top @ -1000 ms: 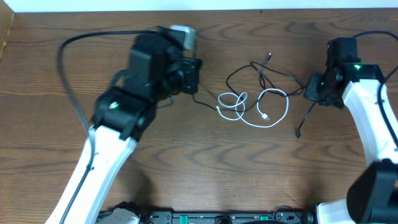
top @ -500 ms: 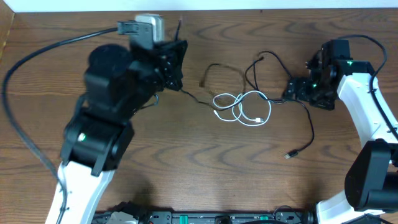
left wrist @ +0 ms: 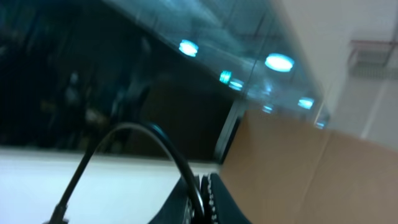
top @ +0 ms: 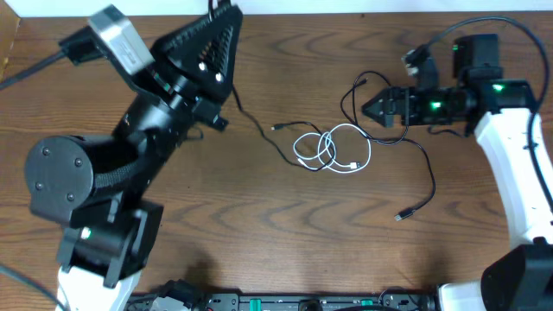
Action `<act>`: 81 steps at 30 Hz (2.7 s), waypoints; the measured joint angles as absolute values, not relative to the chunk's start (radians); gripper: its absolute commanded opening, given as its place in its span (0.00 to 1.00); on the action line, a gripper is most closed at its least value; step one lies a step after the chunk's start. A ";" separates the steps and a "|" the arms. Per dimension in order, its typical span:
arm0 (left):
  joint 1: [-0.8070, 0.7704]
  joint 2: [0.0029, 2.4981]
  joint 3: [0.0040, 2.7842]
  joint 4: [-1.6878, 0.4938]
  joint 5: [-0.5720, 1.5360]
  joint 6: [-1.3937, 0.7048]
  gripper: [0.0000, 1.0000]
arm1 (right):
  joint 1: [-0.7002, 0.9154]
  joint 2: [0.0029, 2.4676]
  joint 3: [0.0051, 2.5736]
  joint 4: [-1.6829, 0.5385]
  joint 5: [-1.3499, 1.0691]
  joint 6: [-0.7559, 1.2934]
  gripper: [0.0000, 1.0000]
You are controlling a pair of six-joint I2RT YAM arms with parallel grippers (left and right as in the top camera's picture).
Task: Untangle cables
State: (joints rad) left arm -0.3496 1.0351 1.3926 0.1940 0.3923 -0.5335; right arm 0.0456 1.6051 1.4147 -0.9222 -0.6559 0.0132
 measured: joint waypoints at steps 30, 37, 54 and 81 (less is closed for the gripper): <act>-0.348 1.244 1.394 0.352 0.211 -0.891 0.08 | 0.435 1.759 1.415 -0.586 -1.029 -0.428 0.65; -0.348 1.243 1.394 0.305 0.212 -0.894 0.07 | 0.461 1.855 1.414 -0.420 -1.023 -0.280 0.01; -0.348 1.241 1.400 -0.477 0.221 -0.637 0.34 | 0.040 1.583 1.418 -0.363 -0.776 0.274 0.01; -0.348 1.306 1.399 -0.701 0.227 -0.485 0.42 | -0.318 1.485 1.469 -0.371 -0.953 0.966 0.01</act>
